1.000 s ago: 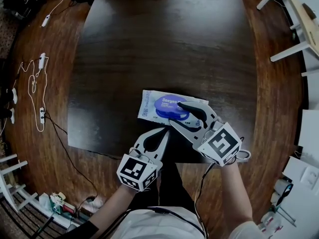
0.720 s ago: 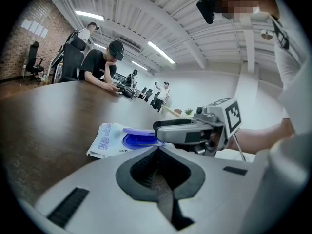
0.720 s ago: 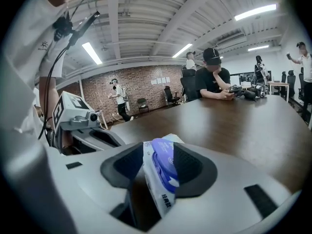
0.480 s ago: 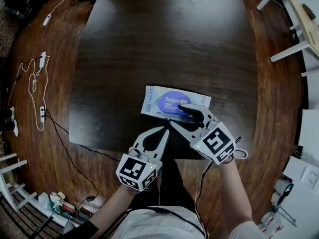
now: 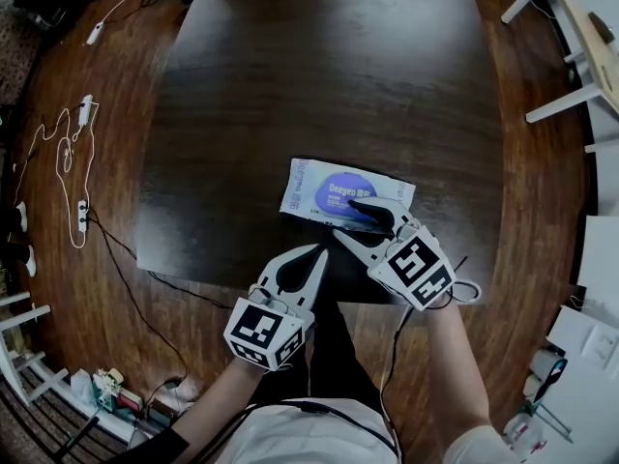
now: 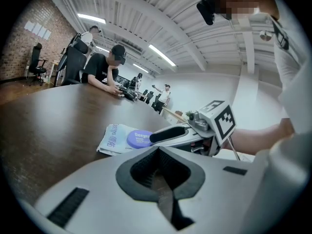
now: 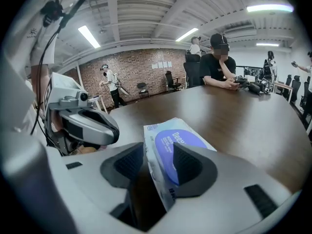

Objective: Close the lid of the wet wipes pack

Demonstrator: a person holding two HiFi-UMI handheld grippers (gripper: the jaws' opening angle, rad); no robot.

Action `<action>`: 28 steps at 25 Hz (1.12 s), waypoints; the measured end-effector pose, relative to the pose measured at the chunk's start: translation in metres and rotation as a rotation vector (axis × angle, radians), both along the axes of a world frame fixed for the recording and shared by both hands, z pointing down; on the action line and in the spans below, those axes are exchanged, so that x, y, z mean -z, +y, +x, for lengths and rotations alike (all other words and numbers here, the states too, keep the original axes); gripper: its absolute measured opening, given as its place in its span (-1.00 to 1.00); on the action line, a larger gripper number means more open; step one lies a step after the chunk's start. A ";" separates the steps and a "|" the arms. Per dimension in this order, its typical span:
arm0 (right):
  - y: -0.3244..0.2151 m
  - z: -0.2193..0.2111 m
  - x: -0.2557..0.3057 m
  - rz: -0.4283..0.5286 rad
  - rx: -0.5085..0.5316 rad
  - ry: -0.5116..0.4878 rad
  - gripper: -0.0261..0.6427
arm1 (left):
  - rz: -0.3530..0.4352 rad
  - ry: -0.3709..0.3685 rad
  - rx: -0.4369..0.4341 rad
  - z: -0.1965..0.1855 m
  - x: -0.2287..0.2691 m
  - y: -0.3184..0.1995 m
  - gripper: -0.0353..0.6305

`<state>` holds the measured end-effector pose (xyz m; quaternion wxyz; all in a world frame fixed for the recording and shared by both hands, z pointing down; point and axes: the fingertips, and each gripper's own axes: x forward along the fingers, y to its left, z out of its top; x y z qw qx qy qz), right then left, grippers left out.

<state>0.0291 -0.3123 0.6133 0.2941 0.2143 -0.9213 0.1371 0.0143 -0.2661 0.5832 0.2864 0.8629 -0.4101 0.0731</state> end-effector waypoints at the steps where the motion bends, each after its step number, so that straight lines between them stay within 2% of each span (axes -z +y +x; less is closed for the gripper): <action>1: -0.001 0.000 -0.002 -0.003 0.001 0.009 -0.37 | 0.002 0.001 0.002 -0.001 0.001 0.000 -0.88; 7: 0.001 0.004 -0.011 -0.013 -0.004 0.048 -0.37 | 0.008 -0.001 0.011 -0.006 0.006 0.007 -0.88; 15: -0.005 0.000 -0.014 -0.008 -0.027 0.065 -0.37 | 0.056 -0.014 0.006 -0.016 0.035 0.005 -0.88; 19: -0.004 -0.001 0.027 0.021 -0.102 -0.069 -0.37 | 0.115 -0.015 0.000 -0.025 0.068 -0.001 -0.88; 24: 0.018 0.009 0.123 0.102 -0.228 -0.255 -0.37 | 0.206 -0.021 0.017 -0.040 0.126 -0.006 -0.88; 28: 0.035 0.024 0.196 0.205 -0.304 -0.319 -0.37 | 0.307 -0.013 0.001 -0.039 0.177 -0.012 -0.88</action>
